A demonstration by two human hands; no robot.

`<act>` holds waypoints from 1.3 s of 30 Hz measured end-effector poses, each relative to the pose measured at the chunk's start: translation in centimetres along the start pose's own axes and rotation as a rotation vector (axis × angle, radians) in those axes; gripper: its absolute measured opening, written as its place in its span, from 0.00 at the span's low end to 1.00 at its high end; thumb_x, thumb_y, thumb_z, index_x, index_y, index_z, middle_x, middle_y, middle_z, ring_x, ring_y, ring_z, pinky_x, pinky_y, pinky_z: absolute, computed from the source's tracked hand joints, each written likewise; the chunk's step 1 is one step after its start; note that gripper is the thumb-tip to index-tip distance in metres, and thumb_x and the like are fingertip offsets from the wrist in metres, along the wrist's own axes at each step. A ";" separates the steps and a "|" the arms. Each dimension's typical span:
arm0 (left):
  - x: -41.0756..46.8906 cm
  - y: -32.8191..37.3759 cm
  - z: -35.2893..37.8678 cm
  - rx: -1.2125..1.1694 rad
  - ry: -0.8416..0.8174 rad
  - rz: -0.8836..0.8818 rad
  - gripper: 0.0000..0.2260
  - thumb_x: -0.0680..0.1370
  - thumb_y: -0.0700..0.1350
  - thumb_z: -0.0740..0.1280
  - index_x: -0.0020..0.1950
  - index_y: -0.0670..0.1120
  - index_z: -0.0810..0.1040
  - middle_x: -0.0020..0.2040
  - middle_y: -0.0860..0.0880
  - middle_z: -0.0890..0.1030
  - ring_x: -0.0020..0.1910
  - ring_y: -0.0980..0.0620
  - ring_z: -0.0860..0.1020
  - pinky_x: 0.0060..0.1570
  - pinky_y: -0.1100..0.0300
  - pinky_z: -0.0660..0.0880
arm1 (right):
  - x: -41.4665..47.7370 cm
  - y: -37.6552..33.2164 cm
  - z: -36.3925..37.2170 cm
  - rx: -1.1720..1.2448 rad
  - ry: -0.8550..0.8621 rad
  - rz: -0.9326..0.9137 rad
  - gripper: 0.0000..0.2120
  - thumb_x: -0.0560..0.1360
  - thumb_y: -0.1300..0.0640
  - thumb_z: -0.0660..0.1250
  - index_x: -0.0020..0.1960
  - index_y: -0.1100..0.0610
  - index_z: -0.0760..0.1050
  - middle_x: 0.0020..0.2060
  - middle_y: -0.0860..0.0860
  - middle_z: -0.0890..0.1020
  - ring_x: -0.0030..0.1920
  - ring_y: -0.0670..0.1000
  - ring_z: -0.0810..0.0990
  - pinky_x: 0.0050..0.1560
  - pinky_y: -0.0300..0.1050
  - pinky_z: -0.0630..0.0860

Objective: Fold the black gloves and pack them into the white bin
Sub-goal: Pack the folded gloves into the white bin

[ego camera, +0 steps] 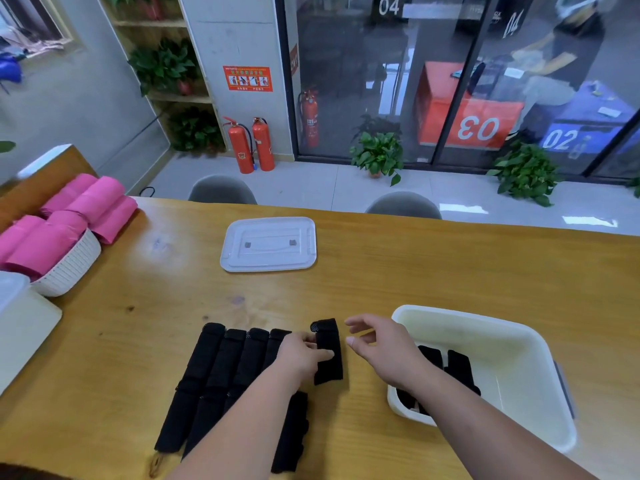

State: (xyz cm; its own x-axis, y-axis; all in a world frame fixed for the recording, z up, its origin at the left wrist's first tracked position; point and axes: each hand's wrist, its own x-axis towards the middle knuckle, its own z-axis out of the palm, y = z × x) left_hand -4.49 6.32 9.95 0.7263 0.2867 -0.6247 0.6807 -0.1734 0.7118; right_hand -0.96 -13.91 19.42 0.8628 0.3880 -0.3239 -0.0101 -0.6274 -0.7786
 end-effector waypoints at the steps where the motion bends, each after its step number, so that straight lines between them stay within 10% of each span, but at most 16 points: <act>1: -0.3 0.4 -0.3 -0.067 -0.024 0.010 0.17 0.72 0.42 0.83 0.58 0.47 0.83 0.52 0.44 0.86 0.40 0.47 0.84 0.43 0.52 0.84 | 0.0 -0.1 -0.2 0.008 0.003 -0.004 0.13 0.81 0.48 0.72 0.64 0.39 0.78 0.56 0.36 0.81 0.49 0.38 0.82 0.36 0.32 0.75; 8: -4.2 5.2 -2.5 -0.345 -0.261 0.144 0.17 0.77 0.37 0.78 0.65 0.43 0.82 0.57 0.43 0.88 0.58 0.47 0.86 0.64 0.44 0.81 | 0.1 -1.0 -2.0 0.144 0.151 -0.017 0.17 0.78 0.47 0.75 0.65 0.40 0.78 0.56 0.39 0.82 0.50 0.38 0.83 0.52 0.39 0.79; 15: -7.5 9.4 -2.3 -0.411 -0.383 0.271 0.17 0.77 0.36 0.78 0.65 0.39 0.82 0.59 0.40 0.86 0.60 0.43 0.85 0.64 0.44 0.81 | -0.9 -0.9 -3.9 0.343 0.097 -0.011 0.28 0.75 0.39 0.76 0.72 0.41 0.75 0.61 0.37 0.82 0.56 0.40 0.84 0.58 0.46 0.80; 25: -8.8 11.8 2.1 -0.264 -0.476 0.340 0.18 0.76 0.39 0.79 0.65 0.41 0.81 0.61 0.37 0.84 0.59 0.44 0.86 0.57 0.54 0.83 | -4.7 1.3 -6.8 0.648 0.144 -0.006 0.11 0.81 0.58 0.73 0.64 0.52 0.83 0.57 0.51 0.87 0.55 0.52 0.88 0.54 0.47 0.84; 39: -8.4 12.3 7.8 -0.044 -0.536 0.341 0.17 0.76 0.38 0.77 0.65 0.47 0.82 0.50 0.46 0.85 0.54 0.48 0.87 0.61 0.52 0.83 | -9.2 12.0 -14.2 0.286 0.478 0.323 0.09 0.77 0.55 0.77 0.57 0.51 0.84 0.49 0.46 0.88 0.51 0.47 0.87 0.57 0.53 0.84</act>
State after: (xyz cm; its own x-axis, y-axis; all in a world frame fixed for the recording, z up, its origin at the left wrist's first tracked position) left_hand -1.52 -5.54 21.47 0.8564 -0.2914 -0.4262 0.4060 -0.1298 0.9046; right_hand -1.83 -34.59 20.71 0.9231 -0.1754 -0.3424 -0.3846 -0.4316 -0.8160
